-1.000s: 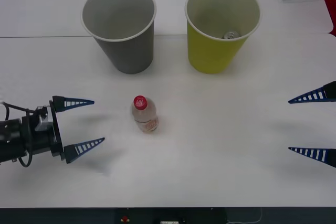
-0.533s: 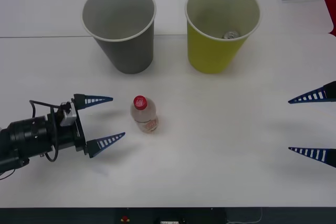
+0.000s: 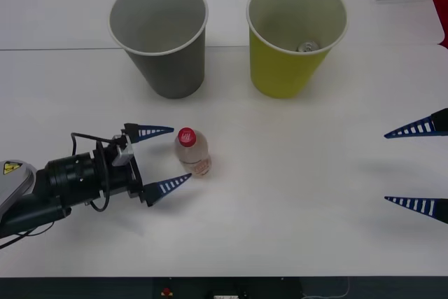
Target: Put the can into the green bin and the plastic bottle into the gray bin
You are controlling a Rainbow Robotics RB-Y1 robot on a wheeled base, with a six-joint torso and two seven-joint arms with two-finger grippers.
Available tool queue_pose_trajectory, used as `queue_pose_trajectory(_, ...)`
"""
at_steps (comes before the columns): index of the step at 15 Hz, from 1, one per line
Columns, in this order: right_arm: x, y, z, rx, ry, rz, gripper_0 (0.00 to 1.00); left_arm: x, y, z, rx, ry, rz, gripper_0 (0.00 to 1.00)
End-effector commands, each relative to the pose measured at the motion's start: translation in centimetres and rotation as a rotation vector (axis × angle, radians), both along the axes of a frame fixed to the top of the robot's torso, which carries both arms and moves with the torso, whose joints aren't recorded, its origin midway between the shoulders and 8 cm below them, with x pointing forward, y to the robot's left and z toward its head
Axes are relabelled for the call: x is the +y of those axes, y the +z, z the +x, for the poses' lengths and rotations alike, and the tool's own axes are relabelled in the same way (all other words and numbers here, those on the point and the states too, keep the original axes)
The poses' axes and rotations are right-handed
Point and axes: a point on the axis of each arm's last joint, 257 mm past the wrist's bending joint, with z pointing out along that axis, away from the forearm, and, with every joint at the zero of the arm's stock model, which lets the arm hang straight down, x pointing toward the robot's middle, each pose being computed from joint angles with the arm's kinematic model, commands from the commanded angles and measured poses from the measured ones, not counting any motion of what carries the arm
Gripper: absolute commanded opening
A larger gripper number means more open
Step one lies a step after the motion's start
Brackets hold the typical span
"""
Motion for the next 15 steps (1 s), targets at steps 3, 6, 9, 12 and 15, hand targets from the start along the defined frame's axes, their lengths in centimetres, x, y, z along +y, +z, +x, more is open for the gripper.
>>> queue_pose_trajectory(3, 0.0, 0.0, 0.0, 0.000, 0.000, 0.000, 1.00, -2.5, -0.5, 0.6, -0.010, 0.006, 0.000, 1.00)
queue_pose_trajectory(6, 0.0, 0.0, 0.0, 0.000, 0.000, 0.000, 1.00, -3.4, -0.5, 1.2, -0.028, 0.016, 0.012, 1.00)
queue_pose_trajectory(9, 0.0, 0.0, 0.0, 0.000, 0.000, 0.000, 1.00, -3.6, -0.6, 1.4, -0.028, 0.026, 0.012, 0.81)
queue_pose_trajectory(12, 0.0, 0.0, 0.0, 0.000, 0.000, 0.000, 1.00, -3.5, -0.7, 1.4, -0.025, 0.027, 0.014, 0.00)
queue_pose_trajectory(15, 0.0, 0.0, 0.0, 0.000, 0.000, 0.000, 1.00, -3.4, -0.8, 1.4, -0.019, 0.029, 0.015, 0.00)
